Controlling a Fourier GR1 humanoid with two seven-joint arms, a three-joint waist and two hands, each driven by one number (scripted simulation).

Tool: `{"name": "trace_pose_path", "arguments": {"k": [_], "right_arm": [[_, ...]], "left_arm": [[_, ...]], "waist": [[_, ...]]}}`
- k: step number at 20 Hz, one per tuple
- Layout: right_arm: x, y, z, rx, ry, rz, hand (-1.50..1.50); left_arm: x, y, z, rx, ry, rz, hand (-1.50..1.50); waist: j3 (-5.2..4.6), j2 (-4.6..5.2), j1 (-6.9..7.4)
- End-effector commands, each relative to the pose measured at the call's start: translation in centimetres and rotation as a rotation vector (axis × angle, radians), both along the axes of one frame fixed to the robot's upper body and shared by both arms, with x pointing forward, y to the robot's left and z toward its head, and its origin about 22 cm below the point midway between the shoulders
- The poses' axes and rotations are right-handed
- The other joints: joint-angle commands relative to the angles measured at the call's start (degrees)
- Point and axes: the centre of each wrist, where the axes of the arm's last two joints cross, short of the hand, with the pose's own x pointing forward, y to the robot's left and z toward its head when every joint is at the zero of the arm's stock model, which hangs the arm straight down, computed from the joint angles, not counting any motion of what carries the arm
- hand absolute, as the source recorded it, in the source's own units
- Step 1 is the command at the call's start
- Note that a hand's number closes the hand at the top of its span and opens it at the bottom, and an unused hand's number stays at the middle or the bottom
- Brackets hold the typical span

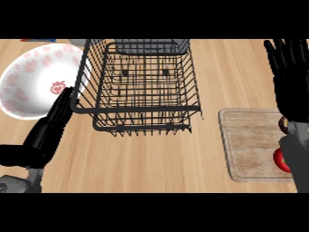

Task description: Pick the tomato from the cutting board and place it in the tiered basket

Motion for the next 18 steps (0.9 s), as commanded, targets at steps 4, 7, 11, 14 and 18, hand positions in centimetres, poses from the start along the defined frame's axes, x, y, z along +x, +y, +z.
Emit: {"name": "trace_pose_path", "arguments": {"k": [4, 7, 11, 14, 18], "right_arm": [[-1.9, 0.9, 1.1, -0.145, -0.096, 0.457, 1.50], [-1.8, -6.3, 1.8, -0.701, 0.046, 0.076, 1.50], [-4.4, -7.0, -7.5, -0.278, 0.189, -0.052, -1.50], [-5.9, -10.2, -6.2, -0.314, 0.110, 0.026, -1.50], [-6.4, -12.0, -2.2, -0.592, 0.229, 0.158, -1.50]], "left_arm": [[1.8, 1.2, 2.2, 0.241, -0.119, 0.061, 0.00], [1.3, 3.4, 2.4, 0.330, -0.118, 0.098, 0.00], [0.9, 0.3, 3.4, 0.387, -0.159, 0.079, 0.00], [-0.1, 1.7, 3.4, 0.395, -0.156, 0.044, 0.00], [0.7, -0.8, 3.7, 0.396, -0.152, 0.062, 0.00]], "waist": [[2.51, -1.41, 0.41], [1.25, -1.77, -2.52], [2.41, -1.26, 1.01], [2.29, -1.24, 1.48], [2.25, -1.22, 0.84]]}}
